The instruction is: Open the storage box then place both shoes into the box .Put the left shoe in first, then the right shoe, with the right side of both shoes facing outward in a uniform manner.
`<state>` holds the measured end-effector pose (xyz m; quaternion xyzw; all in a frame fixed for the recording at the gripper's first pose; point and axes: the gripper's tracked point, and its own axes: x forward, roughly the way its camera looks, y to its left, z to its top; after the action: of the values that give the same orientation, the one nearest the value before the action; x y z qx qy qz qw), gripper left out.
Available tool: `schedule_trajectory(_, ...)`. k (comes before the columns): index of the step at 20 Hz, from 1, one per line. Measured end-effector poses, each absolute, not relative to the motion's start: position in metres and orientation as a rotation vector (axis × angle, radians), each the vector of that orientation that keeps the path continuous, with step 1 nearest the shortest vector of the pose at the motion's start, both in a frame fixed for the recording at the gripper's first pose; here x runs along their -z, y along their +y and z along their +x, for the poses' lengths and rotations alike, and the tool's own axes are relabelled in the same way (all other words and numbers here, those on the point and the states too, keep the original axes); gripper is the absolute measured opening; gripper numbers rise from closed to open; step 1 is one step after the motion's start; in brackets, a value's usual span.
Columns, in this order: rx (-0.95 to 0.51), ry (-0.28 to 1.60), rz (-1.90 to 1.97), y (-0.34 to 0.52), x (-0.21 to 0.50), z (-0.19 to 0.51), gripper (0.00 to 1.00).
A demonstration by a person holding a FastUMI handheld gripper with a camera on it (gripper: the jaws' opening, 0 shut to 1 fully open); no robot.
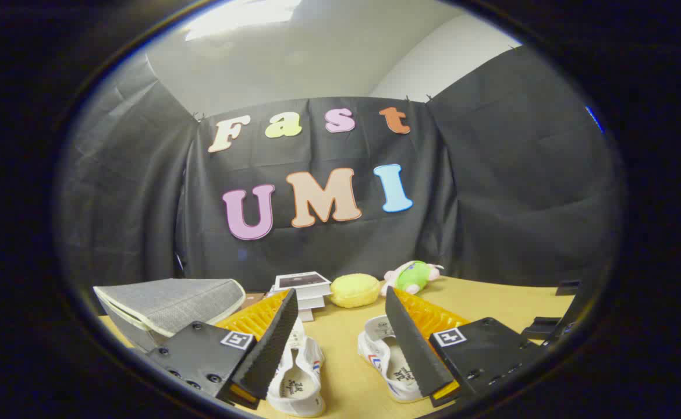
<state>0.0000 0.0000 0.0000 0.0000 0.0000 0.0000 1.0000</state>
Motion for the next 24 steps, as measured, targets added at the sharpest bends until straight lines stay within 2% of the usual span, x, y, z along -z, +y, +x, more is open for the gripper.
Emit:
schedule_trajectory(14, -0.007, 0.015, 0.003, -0.02, 0.002, -0.002, 0.96)
schedule_trajectory(20, -0.057, -0.001, 0.189, -0.012, -0.002, -0.006, 0.96)
schedule_trajectory(24, -0.127, -0.01, 0.456, 0.005, -0.005, -0.013, 0.95)
